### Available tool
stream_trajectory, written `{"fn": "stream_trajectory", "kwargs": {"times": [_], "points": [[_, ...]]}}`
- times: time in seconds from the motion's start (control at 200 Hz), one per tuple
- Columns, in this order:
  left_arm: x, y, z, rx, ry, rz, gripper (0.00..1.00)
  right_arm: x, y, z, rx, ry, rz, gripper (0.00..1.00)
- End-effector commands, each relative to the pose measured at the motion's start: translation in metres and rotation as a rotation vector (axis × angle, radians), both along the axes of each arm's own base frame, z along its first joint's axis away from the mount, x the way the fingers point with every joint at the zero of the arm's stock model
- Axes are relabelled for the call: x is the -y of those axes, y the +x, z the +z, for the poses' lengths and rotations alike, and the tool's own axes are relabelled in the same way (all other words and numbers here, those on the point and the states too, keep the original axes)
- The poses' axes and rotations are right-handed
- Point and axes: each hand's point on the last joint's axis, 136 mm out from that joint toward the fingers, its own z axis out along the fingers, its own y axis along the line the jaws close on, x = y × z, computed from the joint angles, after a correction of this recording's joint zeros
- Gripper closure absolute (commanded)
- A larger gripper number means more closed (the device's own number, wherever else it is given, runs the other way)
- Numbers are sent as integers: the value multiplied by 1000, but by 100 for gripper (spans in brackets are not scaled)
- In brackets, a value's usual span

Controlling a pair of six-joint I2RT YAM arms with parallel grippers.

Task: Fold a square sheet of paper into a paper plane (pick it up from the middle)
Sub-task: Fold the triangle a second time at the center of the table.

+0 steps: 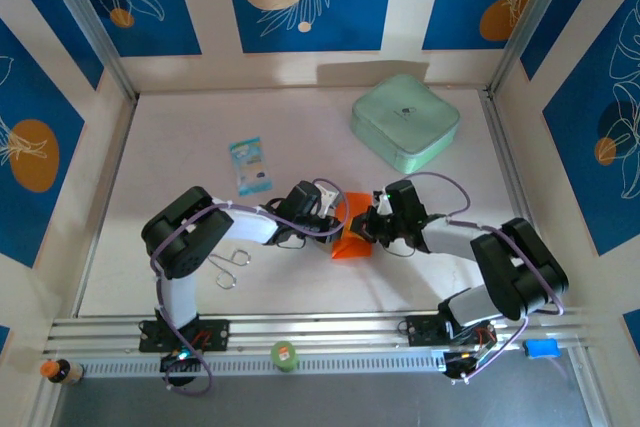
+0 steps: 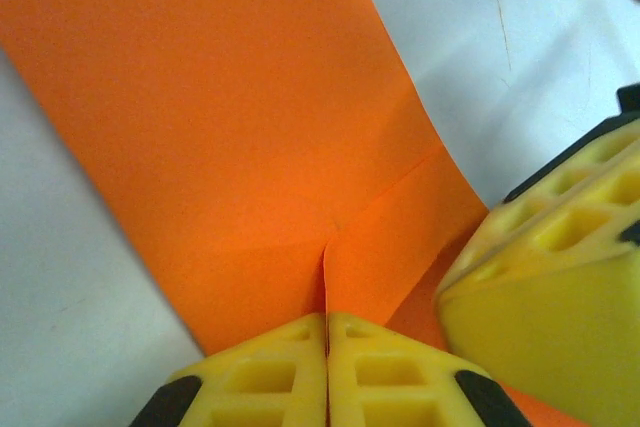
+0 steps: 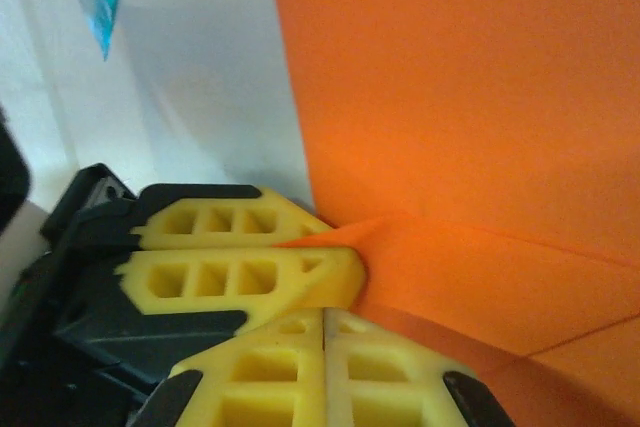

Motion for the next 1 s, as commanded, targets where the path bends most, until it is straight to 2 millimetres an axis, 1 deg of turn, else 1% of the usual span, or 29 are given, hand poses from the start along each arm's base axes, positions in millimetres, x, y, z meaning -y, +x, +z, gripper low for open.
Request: {"fn": "stream_trajectory", "kwargs": {"times": [0.0,0.075,0.295,0.375,0.46,0.57,0.72,0.78,0.855,0.995], "points": [[-12,-9,-25,-63,70,0,91,1,-6,-10,-27,-10,-12,100],[-11,-9,-26,-64,70,-4,90,3,-9,-17,-31,-11,-16,100],[-10,-9,-25,-65,66,-6,91,13,-9,-31,-52,-29,-37,100],[-10,-8,-24,-63,65,-4,90,18,-13,-38,-69,-45,-41,100],[-9,-8,-23,-62,61,-1,90,20,-16,-42,-81,-51,-39,100],[-9,-6,-21,-56,56,1,90,18,-15,-37,-67,-38,-31,100],[-10,-8,-23,-60,63,-2,90,9,-5,-11,-6,14,-16,100],[-11,-9,-23,-61,65,-2,90,7,-1,-5,12,18,-10,100],[-10,-8,-23,-61,63,-3,90,7,3,-5,14,15,-8,100],[-10,-8,-22,-60,63,-3,90,7,5,-17,-13,4,-15,100]]}}
